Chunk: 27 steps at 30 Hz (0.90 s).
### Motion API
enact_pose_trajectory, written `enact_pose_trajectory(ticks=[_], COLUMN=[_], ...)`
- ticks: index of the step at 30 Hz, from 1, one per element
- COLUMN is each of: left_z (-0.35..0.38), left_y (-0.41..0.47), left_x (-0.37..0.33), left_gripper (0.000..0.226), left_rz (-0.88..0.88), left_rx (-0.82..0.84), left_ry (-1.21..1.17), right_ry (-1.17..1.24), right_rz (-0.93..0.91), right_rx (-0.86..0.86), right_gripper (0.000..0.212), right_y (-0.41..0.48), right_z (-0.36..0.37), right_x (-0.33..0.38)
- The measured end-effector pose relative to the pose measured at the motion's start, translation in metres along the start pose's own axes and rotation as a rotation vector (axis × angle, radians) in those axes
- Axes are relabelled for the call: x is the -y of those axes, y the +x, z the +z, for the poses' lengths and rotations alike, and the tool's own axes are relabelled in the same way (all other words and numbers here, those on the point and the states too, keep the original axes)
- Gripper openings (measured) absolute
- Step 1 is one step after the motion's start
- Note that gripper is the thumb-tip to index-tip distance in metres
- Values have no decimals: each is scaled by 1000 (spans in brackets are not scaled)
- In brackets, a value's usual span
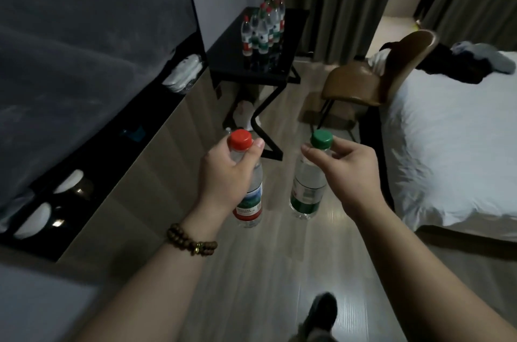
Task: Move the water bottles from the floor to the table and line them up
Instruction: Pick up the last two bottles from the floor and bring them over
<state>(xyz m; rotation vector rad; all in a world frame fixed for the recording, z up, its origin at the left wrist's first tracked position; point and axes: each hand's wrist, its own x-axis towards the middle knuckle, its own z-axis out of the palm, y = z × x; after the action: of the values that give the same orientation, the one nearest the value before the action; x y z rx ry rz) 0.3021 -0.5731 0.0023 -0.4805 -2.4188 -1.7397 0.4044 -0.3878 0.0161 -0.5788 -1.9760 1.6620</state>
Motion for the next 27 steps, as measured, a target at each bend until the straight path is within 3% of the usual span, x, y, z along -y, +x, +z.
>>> enact_pose_trajectory(ticks=[5,8,13,23,27], left_z=[86,135,199,308,353], left_y=[87,146,240,437,536], left_x=[15,11,-9,20,47], left_gripper=[41,43,7,29,25], left_rz=[-31,-56,-66,-112,-88], left_rx=[9,-16,-31,-69,-7], left_ry=[-19,-15,-39,-94,-72], right_ry=[-19,-15,-42,-17,-29], right_rz=[-28,-34,-80,-81,-74], right_rx=[14,65,165,193,168], right_gripper=[23,34,17,24,21], right_y=[121,205,337,568,666], right_z=[-12,-22,-37,-28,-13], right_x=[-35,-44,-40,-64,-79])
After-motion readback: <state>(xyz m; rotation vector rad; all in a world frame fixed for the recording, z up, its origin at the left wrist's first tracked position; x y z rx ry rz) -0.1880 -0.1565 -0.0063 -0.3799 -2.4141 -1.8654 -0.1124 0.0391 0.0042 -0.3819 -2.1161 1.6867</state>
